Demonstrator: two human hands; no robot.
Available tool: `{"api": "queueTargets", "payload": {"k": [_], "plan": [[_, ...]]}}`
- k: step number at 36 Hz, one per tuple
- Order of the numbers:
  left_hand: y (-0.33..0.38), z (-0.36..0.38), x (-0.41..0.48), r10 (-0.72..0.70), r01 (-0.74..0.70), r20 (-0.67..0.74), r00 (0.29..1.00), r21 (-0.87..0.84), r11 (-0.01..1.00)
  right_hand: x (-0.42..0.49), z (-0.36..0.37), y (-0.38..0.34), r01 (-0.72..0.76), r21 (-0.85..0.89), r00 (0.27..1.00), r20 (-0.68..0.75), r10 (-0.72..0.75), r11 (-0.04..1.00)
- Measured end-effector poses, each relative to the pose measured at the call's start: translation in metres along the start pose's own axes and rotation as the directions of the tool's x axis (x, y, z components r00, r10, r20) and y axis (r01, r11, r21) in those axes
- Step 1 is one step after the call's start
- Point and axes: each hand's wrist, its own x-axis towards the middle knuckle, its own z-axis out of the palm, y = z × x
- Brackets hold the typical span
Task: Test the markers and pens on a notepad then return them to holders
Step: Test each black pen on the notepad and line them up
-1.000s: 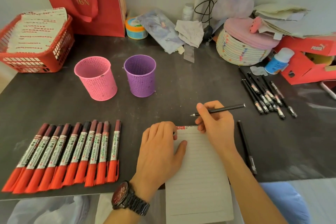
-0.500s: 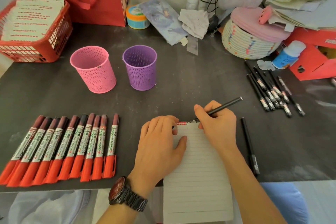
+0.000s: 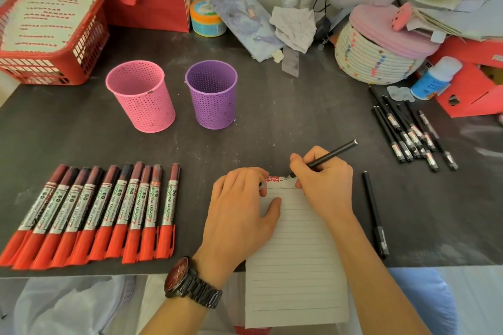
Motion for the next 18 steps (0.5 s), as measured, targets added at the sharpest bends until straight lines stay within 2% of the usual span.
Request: {"api": "queueTargets", "payload": {"k": [18], "plan": [[0.0,0.0001,-0.0001,-0.005,0.005,-0.001,1.0,-0.001,1.0,-0.0004,-0.0011,0.0004,0.025,-0.005,1.0,-0.01,-0.025,1.0]]}}
